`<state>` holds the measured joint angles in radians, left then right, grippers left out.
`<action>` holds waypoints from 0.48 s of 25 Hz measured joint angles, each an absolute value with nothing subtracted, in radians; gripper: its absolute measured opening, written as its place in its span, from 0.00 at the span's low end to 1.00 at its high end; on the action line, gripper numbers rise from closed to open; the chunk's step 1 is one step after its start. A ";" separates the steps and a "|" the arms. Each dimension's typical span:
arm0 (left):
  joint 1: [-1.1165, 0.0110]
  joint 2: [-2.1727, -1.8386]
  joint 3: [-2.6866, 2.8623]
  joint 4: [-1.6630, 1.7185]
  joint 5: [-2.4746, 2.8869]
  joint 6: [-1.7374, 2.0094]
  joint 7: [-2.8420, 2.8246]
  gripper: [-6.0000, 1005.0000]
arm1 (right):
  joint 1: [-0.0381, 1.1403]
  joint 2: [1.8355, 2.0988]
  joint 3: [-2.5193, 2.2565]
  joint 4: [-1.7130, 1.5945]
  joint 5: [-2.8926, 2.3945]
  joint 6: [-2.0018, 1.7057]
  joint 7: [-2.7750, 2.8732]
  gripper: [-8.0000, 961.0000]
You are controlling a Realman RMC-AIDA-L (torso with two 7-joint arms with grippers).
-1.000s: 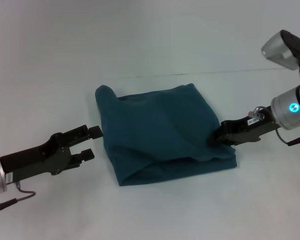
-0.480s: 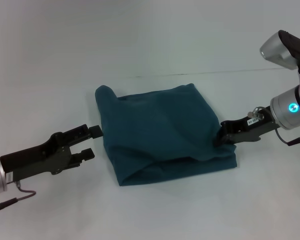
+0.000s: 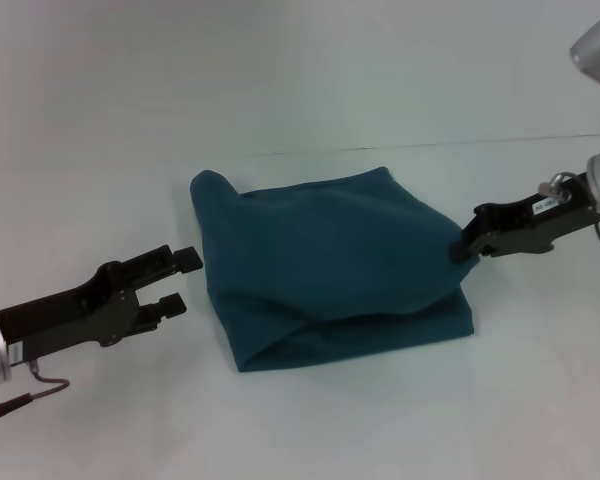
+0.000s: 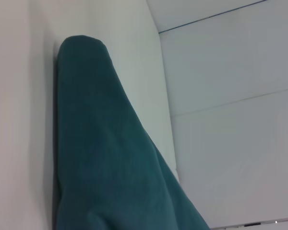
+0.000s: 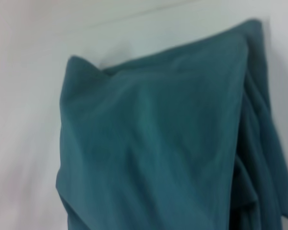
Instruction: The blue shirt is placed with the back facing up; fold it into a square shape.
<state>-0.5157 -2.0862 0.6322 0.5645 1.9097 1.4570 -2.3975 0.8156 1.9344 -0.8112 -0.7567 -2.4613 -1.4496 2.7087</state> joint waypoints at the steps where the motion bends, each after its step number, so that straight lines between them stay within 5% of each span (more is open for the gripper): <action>1: -0.514 -2.086 0.632 0.565 1.907 1.457 -2.398 0.90 | 0.812 1.934 -0.808 -0.768 -2.462 -1.454 2.714 0.04; 12: -0.517 -2.086 0.632 0.565 1.894 1.457 -2.398 0.90 | 0.792 1.932 -0.806 -0.759 -2.500 -1.401 2.727 0.04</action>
